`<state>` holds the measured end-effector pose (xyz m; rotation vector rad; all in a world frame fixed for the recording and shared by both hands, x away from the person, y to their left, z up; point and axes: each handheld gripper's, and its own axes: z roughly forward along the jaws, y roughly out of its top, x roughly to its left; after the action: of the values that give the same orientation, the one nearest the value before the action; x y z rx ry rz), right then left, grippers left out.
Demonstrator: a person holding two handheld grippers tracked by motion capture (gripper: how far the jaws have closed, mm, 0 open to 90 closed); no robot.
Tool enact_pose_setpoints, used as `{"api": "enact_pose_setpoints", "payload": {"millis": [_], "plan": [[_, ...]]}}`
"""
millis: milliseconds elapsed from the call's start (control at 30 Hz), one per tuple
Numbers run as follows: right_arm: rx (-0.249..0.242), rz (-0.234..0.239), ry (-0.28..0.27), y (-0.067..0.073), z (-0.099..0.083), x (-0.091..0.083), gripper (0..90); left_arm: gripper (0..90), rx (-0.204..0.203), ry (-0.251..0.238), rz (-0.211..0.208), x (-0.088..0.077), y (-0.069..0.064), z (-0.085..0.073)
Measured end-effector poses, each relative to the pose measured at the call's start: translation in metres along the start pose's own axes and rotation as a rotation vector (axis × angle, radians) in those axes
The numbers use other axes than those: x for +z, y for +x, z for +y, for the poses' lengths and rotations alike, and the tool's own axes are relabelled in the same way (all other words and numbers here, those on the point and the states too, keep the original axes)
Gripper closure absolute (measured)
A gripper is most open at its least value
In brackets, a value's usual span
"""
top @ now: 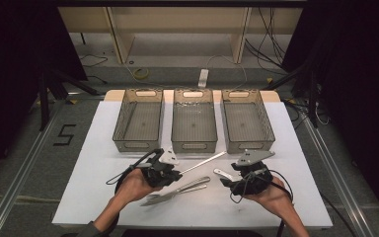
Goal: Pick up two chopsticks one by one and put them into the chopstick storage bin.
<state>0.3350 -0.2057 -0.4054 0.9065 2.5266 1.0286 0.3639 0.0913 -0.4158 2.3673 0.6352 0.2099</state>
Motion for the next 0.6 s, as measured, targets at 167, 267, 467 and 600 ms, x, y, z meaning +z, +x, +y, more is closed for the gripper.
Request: {"api": "enact_pose_setpoints", "payload": {"millis": [167, 267, 467, 600], "plan": [[0.061, 0.007, -0.045, -0.004, -0.009, -0.001, 34.4, 85.8, -0.067, -0.040, 0.033, -0.010, 0.012, -0.003], [0.091, -0.009, -0.064, -0.005, -0.013, 0.000, 32.0, 85.8, -0.098, -0.067, 0.043, -0.014, 0.018, -0.005], [0.124, -0.037, -0.138, -0.004, -0.017, -0.003, 27.2, 85.8, -0.152, -0.100, 0.064, -0.021, 0.030, -0.010], [0.138, -0.042, -0.168, -0.003, -0.020, -0.004, 26.8, 85.8, -0.186, -0.120, 0.080, -0.028, 0.039, -0.012]]}}
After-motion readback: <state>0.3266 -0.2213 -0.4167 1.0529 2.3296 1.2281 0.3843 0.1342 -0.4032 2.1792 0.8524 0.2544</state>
